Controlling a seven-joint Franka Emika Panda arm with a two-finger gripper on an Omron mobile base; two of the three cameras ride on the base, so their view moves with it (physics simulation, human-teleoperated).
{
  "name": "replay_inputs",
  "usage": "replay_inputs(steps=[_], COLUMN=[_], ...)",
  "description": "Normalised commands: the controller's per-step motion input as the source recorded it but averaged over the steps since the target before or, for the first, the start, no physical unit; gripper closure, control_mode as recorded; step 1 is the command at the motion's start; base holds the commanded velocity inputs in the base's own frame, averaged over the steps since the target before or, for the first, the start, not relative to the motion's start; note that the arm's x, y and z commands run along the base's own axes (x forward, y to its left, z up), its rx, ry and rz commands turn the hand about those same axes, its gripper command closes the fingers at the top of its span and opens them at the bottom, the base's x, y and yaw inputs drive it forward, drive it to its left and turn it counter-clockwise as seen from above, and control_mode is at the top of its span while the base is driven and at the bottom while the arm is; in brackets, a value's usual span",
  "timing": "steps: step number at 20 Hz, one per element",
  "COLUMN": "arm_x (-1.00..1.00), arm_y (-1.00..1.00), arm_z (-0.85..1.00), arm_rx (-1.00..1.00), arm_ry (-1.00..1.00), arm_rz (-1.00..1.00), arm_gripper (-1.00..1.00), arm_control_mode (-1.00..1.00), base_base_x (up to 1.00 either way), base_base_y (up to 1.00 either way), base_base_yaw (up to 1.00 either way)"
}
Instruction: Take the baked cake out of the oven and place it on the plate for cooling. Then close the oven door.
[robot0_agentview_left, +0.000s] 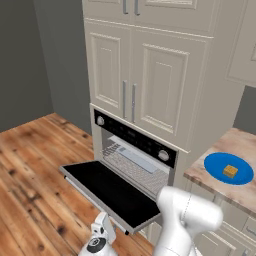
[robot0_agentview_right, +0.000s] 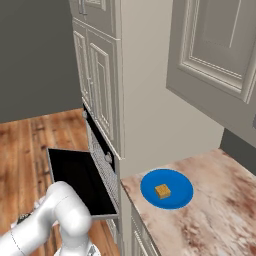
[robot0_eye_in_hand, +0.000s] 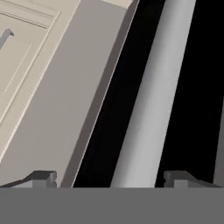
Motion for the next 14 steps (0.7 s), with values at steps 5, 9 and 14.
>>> replay_inputs(steps=[5,9,14], arm_x=[0.26,0.18,0.02], arm_y=[0.02,0.0,0.0], arm_z=[-0.34,-0.15,0.0], arm_rx=[-0.2,-0.25,-0.34], arm_ry=[-0.18,-0.26,-0.42], arm_rz=[-0.11,-0.15,-0.23], arm_gripper=[-1.0,-1.0,-1.0], arm_control_mode=[-1.0,-1.0,-1.0], base_base_x=[0.0,0.0,0.0], base_base_y=[0.0,0.0,0.0], base_base_yaw=[0.0,0.0,0.0])
